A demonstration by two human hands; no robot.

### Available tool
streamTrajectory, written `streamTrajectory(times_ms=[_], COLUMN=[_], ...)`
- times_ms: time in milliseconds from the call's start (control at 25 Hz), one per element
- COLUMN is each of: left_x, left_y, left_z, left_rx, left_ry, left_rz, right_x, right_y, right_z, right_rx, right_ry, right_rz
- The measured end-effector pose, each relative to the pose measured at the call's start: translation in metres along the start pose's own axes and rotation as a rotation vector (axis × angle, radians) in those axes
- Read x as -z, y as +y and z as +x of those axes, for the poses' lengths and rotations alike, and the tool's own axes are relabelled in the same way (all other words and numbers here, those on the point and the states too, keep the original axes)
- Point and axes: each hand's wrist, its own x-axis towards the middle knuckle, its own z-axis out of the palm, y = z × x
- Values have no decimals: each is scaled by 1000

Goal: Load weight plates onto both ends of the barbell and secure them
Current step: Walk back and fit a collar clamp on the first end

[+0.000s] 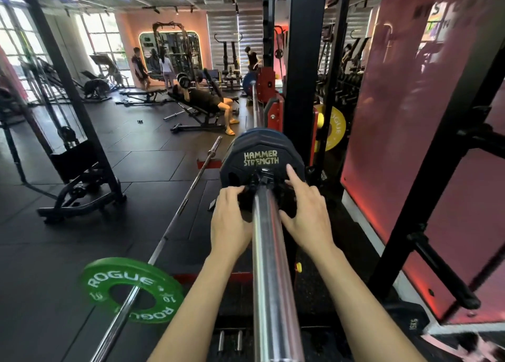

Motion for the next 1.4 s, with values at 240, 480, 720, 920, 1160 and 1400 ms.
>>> streamTrajectory(times_ms=[240, 480, 720, 920, 1160, 1400], left_x=[-16, -11, -3, 5, 10, 10], left_y=[-1, -3, 0, 5, 8, -3], left_z=[26, 21, 28, 45, 54, 45], left_rx=[39, -123, -203, -250, -364, -300], left_ry=[33, 19, -55, -151, -250, -152], left_rz=[-56, -67, 55, 175, 292, 103], right_x=[-5, -7, -8, -7, -10, -11], right_y=[4, 8, 7, 4, 10, 10], right_z=[7, 14, 20, 29, 26, 27], right_rx=[1, 24, 76, 124, 30, 212], right_ry=[65, 83, 83, 97, 71, 113], right_rz=[-73, -97, -59, -44, 39, -238])
